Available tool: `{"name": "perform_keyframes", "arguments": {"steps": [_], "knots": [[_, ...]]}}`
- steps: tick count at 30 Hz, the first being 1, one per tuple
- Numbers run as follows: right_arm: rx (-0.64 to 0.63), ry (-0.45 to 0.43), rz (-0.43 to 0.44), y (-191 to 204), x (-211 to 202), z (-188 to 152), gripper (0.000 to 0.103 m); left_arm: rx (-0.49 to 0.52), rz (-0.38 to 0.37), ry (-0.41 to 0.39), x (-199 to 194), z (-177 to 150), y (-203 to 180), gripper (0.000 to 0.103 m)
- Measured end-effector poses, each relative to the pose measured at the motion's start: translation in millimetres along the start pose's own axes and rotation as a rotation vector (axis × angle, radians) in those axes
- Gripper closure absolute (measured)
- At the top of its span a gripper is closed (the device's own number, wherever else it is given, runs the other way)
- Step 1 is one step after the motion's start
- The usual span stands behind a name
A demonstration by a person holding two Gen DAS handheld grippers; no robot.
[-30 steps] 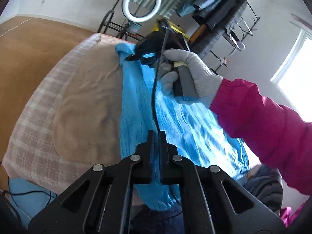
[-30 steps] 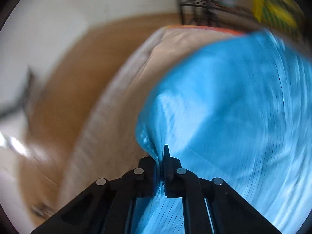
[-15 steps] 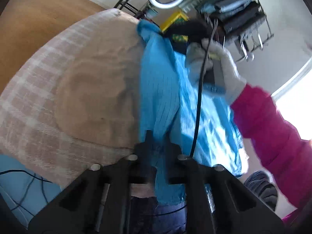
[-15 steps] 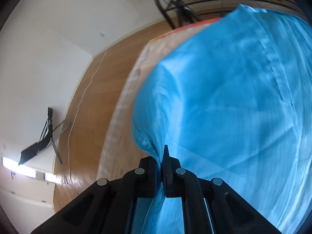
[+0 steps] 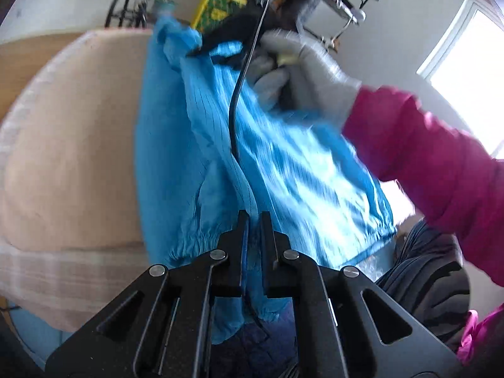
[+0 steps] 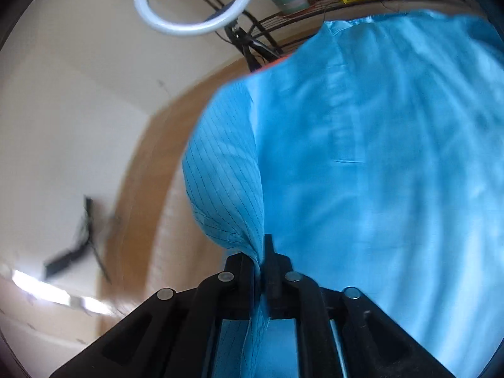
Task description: Fold large clothes
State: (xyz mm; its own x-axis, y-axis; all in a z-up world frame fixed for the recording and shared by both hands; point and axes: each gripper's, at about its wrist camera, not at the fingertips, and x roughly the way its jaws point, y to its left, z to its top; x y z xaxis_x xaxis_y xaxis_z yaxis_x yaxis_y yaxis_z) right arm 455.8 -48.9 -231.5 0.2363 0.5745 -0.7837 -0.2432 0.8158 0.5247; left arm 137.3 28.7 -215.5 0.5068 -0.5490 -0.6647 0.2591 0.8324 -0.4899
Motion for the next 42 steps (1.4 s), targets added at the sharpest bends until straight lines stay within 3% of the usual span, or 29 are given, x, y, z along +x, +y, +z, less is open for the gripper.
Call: {"name": "perform_keyframes", "arguments": {"steps": [1, 3, 5, 7, 13, 18, 20, 21, 23, 26, 29, 31, 33, 35, 39, 42], "knots": [[-0.043, 0.004, -0.047, 1, -6, 1, 0.075, -0.007, 0.001, 0.01, 6, 0, 0, 0.099], [-0.132, -0.046, -0.134, 9, -27, 5, 0.066, -0.021, 0.0, 0.023, 13, -5, 2, 0.099], [-0.218, -0.093, -0.186, 22, -43, 11, 0.049, -0.026, 0.001, 0.026, 16, -6, 0, 0.099], [-0.324, -0.119, -0.219, 43, -50, 17, 0.042, -0.024, 0.014, 0.027, 16, -8, -1, 0.099], [-0.514, -0.063, -0.371, 90, -3, 36, 0.042, -0.022, 0.032, 0.022, 8, -9, -2, 0.099], [-0.518, 0.015, -0.547, 92, 48, 57, 0.042, 0.0, 0.041, 0.03, 11, -6, -8, 0.099], [-0.491, 0.045, -0.589, 85, 61, 64, 0.047, 0.023, 0.051, 0.034, 12, -5, -13, 0.099], [-0.482, 0.053, -0.591, 81, 62, 64, 0.05, 0.031, 0.05, 0.036, 13, -4, -15, 0.099], [-0.45, 0.079, -0.583, 69, 62, 68, 0.079, 0.049, 0.05, 0.041, 12, -2, -18, 0.099], [-0.404, 0.068, -0.509, 54, 42, 70, 0.09, 0.077, 0.046, 0.042, 11, 0, -26, 0.099], [-0.27, 0.022, -0.319, 23, 8, 82, 0.092, 0.099, 0.025, 0.045, 11, 1, -38, 0.099], [-0.144, -0.024, -0.155, -9, -17, 87, 0.092, 0.117, 0.008, 0.048, 12, 1, -44, 0.099], [-0.059, -0.044, -0.083, -36, -29, 86, 0.085, 0.138, 0.002, 0.075, 20, 0, -51, 0.099], [-0.001, -0.061, -0.133, -58, -37, 85, 0.055, 0.132, 0.005, 0.108, 28, -1, -54, 0.099], [0.023, -0.085, -0.206, -77, -54, 82, 0.053, 0.115, -0.032, 0.109, 22, -7, -57, 0.087], [-0.042, -0.083, -0.208, -64, -59, 80, 0.05, 0.069, -0.038, 0.082, 7, -10, -50, 0.087]]}}
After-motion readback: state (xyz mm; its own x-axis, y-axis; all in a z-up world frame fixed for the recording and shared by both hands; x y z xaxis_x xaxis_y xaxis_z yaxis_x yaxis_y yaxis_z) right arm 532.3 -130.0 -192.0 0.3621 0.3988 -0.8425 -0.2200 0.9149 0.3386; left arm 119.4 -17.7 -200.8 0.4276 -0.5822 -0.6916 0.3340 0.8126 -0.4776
